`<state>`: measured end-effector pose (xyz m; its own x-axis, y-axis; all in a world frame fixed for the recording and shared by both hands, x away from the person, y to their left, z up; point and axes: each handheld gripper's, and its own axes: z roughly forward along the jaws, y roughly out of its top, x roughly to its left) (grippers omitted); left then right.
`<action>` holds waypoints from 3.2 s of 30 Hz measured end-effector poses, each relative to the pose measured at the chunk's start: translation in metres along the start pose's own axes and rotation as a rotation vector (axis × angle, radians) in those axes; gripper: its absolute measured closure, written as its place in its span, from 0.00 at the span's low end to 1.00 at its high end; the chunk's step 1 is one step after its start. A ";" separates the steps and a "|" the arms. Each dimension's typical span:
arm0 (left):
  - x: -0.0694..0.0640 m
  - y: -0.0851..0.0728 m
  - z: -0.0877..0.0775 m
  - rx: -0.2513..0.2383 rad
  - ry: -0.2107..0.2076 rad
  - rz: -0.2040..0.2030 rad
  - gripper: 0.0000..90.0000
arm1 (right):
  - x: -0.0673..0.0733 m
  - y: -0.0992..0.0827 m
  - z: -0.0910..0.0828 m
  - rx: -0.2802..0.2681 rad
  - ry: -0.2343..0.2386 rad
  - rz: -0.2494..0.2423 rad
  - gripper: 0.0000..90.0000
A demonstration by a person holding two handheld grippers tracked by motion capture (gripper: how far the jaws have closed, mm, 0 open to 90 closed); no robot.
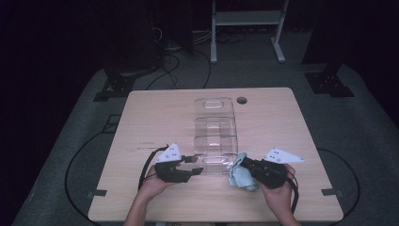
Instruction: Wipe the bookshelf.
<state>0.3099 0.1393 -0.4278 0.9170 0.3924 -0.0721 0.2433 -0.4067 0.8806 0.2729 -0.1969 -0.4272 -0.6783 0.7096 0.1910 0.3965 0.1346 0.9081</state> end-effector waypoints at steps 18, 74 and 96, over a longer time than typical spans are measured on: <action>-0.026 0.005 0.011 0.037 -0.029 0.044 0.57 | -0.019 0.010 0.018 -0.002 -0.014 0.027 0.95; 0.015 0.018 -0.026 0.019 0.242 0.003 0.13 | -0.016 0.002 -0.004 -0.012 0.018 0.022 0.94; 0.034 0.016 -0.010 0.067 0.281 -0.008 0.07 | -0.016 0.001 -0.005 -0.013 0.021 0.020 0.94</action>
<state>0.3418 0.1540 -0.4116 0.7937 0.6051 0.0622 0.2790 -0.4530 0.8467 0.2810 -0.2110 -0.4273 -0.6831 0.6976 0.2164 0.4021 0.1118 0.9088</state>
